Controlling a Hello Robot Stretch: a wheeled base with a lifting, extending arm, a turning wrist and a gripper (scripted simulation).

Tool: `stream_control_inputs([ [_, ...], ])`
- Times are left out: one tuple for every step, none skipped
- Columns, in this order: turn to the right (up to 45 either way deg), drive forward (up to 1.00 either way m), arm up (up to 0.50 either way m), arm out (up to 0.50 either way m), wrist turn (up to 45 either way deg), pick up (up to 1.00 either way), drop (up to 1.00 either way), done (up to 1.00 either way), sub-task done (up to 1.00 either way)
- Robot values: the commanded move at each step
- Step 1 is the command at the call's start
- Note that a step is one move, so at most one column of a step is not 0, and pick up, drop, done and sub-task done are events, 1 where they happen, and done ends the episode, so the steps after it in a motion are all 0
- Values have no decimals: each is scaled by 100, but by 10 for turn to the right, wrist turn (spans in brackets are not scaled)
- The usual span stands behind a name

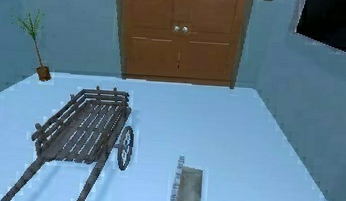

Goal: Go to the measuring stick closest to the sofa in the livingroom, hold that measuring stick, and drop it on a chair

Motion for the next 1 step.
stream_control_inputs([
  [0,40,0,0,0,0,0,0,0],
])
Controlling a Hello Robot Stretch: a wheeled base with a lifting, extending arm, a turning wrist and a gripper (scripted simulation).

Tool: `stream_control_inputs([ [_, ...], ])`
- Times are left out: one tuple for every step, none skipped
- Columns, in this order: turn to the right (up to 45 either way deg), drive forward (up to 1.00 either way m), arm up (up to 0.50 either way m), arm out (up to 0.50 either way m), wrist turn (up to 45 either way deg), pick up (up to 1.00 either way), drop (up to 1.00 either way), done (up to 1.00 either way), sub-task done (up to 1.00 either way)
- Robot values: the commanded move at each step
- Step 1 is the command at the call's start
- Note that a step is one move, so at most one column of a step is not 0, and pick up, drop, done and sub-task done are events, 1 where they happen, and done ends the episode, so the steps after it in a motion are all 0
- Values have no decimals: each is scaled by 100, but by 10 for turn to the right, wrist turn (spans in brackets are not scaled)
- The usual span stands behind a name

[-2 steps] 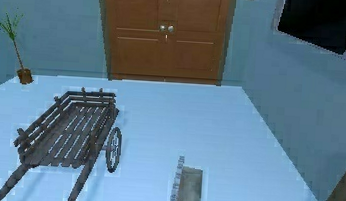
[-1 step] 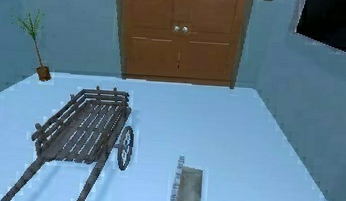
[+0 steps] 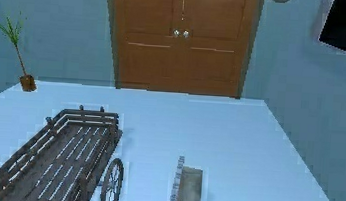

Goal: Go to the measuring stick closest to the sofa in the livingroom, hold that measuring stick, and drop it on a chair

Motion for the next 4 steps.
stream_control_inputs([
  [450,0,0,0,0,0,0,0,0],
  [360,0,0,0,0,0,0,0,0],
  [0,10,0,0,0,0,0,0,0],
  [-450,0,0,0,0,0,0,0,0],
])
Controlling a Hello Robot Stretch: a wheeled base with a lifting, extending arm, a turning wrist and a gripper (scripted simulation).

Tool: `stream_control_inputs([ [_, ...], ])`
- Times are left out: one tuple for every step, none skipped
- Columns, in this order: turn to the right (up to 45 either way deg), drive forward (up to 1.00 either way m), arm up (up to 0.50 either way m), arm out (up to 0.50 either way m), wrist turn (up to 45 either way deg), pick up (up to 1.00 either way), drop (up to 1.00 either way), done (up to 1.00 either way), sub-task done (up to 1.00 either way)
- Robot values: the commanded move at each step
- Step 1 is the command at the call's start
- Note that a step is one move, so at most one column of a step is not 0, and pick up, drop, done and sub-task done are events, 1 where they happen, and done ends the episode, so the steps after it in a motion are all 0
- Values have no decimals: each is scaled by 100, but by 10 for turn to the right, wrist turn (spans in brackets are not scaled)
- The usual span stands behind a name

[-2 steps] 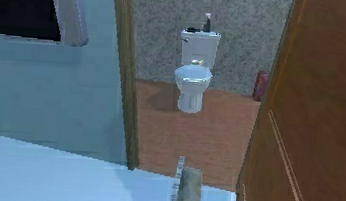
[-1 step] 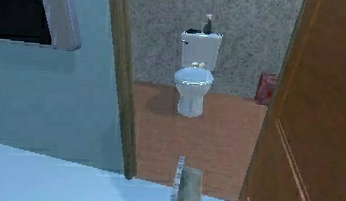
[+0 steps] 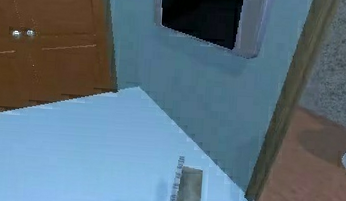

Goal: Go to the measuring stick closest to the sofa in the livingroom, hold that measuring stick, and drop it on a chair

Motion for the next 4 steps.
stream_control_inputs([
  [-30,0,0,0,0,0,0,0,0],
  [-450,0,0,0,0,0,0,0,0],
  [-90,0,0,0,0,0,0,0,0],
  [0,15,0,0,0,0,0,0,0],
])
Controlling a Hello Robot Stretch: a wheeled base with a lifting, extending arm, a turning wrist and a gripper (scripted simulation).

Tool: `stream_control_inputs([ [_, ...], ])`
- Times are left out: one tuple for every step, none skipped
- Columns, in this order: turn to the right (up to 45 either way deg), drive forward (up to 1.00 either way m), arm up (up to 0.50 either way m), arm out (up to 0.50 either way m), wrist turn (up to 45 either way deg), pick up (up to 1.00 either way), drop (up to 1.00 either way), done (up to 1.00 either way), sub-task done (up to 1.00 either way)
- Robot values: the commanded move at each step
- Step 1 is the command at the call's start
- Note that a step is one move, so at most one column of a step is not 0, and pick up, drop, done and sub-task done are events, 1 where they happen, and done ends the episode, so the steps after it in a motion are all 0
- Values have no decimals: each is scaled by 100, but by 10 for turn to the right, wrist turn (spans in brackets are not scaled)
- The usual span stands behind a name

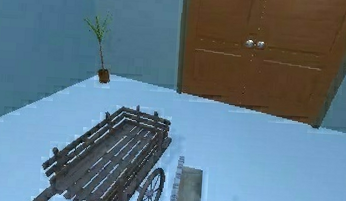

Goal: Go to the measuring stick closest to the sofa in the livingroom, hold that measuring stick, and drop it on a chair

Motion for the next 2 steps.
stream_control_inputs([
  [450,0,0,0,0,0,0,0,0],
  [120,0,0,0,0,0,0,0,0],
])
